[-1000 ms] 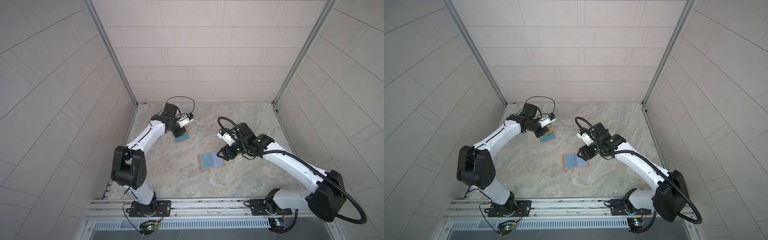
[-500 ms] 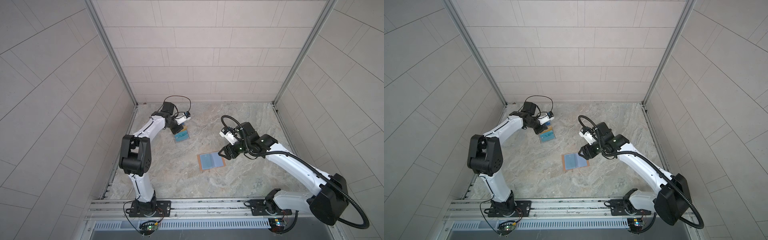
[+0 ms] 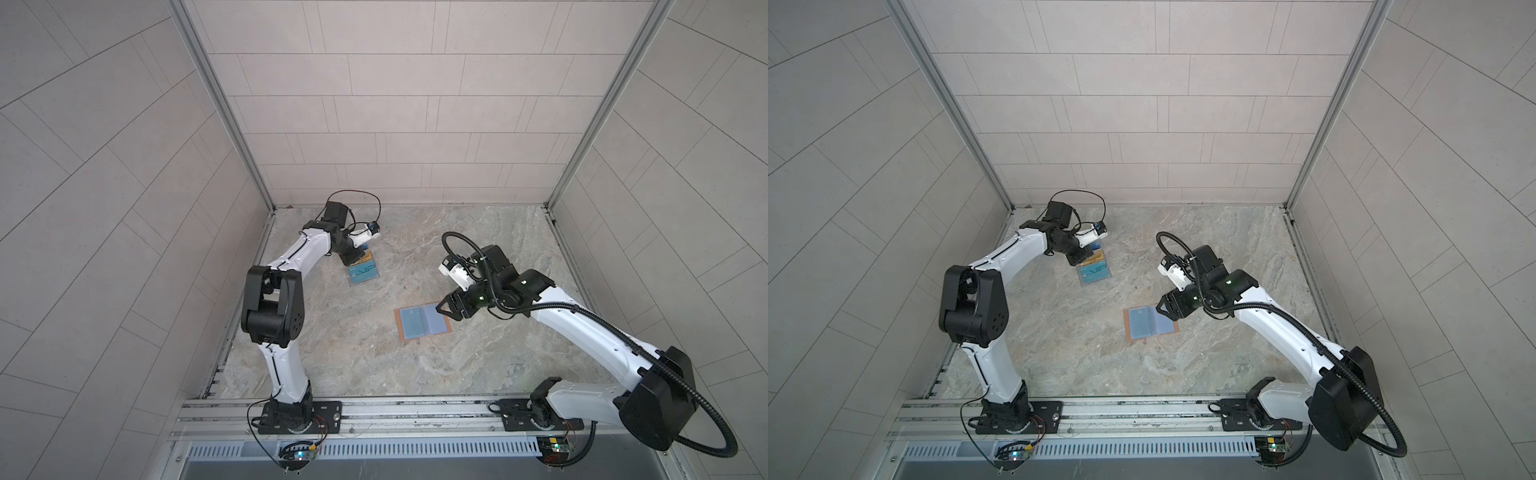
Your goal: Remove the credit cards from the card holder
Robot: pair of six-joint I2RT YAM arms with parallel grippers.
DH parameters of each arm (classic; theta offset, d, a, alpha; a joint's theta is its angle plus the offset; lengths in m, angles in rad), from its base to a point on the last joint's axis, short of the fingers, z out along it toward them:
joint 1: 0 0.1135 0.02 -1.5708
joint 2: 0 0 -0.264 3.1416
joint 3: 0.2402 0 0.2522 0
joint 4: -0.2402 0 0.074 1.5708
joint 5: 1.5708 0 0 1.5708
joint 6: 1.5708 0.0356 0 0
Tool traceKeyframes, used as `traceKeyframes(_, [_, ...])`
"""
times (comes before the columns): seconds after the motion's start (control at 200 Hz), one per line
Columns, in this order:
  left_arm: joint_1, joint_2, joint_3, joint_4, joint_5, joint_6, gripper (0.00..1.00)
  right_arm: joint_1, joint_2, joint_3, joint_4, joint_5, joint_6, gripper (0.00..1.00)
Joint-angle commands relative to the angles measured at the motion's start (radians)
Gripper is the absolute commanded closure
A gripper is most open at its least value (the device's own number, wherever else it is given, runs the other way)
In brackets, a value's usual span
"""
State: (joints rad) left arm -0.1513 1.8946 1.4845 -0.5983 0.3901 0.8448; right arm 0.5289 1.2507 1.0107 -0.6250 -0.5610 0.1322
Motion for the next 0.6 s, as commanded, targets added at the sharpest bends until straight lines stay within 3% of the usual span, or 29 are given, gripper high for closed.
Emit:
traceKeyframes(0.0, [0.012, 0.016, 0.029, -0.030, -0.001, 0.023, 1.00, -0.004, -0.010, -0.001, 0.004, -0.015, -0.011, 0.33])
traceKeyframes(0.596, [0.012, 0.095, 0.077, -0.036, 0.010, -0.016, 0.96, -0.007, -0.005, -0.001, 0.008, -0.020, -0.012, 0.33])
